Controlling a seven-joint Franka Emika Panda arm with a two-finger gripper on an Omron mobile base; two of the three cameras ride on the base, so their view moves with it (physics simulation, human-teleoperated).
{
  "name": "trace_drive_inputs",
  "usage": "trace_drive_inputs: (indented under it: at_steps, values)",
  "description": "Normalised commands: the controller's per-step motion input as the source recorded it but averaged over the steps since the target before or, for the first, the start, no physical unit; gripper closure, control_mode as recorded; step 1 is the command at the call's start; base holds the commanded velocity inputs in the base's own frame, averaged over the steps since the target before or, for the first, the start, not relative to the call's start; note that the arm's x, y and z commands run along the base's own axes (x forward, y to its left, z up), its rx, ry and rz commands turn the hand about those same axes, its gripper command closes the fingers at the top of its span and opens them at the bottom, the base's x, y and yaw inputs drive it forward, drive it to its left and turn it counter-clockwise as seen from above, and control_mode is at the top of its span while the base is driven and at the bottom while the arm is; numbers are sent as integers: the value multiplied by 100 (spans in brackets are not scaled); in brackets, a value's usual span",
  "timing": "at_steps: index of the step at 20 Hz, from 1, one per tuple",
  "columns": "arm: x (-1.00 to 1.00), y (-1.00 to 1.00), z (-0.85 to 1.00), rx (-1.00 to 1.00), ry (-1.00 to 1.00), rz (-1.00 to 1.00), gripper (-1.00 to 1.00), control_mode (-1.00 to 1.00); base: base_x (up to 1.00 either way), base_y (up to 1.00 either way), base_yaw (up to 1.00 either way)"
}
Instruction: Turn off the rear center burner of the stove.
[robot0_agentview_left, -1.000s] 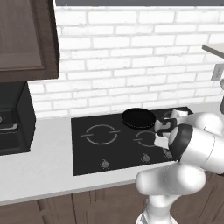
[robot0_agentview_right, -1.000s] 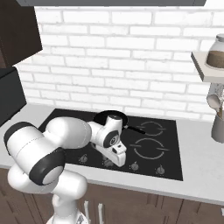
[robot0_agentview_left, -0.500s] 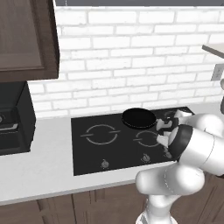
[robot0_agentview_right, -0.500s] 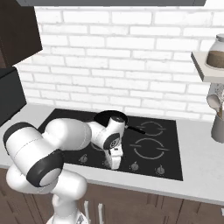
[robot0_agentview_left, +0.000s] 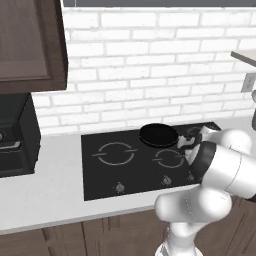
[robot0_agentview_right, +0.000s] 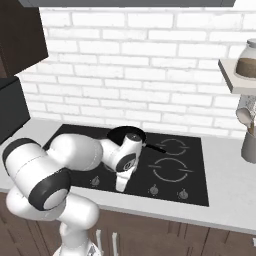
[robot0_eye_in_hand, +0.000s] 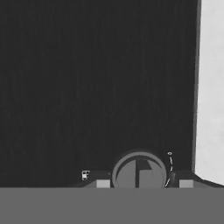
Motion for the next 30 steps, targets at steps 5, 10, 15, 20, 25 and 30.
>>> trace_drive_inputs:
  at_steps: [5, 10, 15, 20, 25, 30]
  values:
    - [0, 76, -33, 0, 9, -80, 100, -100, 0, 0, 0]
    - [0, 58, -41, 0, 12, -88, 100, -100, 0, 0, 0]
    - [9, 33, -49, -1, 16, -98, 100, -100, 0, 0, 0]
    - [1, 9, -50, -3, 17, -100, 100, -100, 0, 0, 0]
    - [0, 0, -42, -2, 10, -100, 100, -100, 0, 0, 0]
    - [0, 0, -38, 0, 2, -100, 100, -100, 0, 0, 0]
